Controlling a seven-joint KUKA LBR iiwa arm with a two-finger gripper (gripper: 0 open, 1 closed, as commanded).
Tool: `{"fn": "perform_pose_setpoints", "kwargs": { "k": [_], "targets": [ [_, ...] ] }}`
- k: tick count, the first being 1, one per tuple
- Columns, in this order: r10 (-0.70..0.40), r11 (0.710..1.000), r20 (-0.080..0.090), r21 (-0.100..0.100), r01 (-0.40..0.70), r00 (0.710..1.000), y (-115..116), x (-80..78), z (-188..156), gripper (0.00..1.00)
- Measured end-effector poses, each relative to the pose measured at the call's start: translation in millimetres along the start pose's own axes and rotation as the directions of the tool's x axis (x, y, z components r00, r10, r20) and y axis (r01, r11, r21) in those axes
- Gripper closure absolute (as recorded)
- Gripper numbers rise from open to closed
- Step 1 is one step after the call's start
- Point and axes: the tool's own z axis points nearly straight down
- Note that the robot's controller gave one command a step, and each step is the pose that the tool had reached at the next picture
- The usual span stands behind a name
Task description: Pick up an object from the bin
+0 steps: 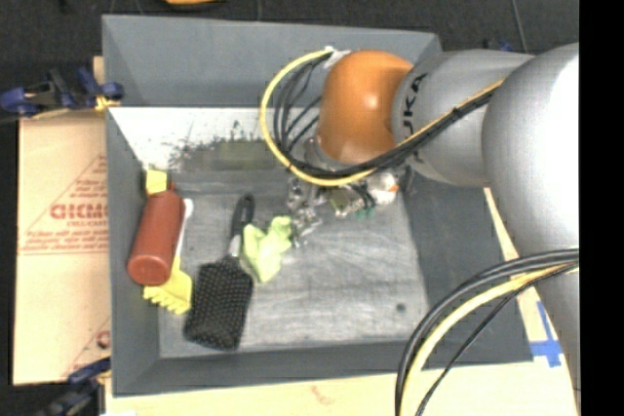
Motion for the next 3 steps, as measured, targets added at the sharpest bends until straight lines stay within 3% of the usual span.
{"fn": "perform_pose_setpoints", "kwargs": {
  "k": [1, 2, 3],
  "targets": [
    [0.0, 1.0, 0.0, 0.0, 0.0, 1.0, 0.0, 0.0, 0.0, 1.0],
    [0.021, 1.0, -0.01, -0.003, -0.021, 1.0, -1.4, 1.6, -49.2, 1.0],
    [0.018, 1.0, -0.003, 0.0, -0.018, 1.0, -28.3, -13.7, -161.8, 1.0]
  ]
}}
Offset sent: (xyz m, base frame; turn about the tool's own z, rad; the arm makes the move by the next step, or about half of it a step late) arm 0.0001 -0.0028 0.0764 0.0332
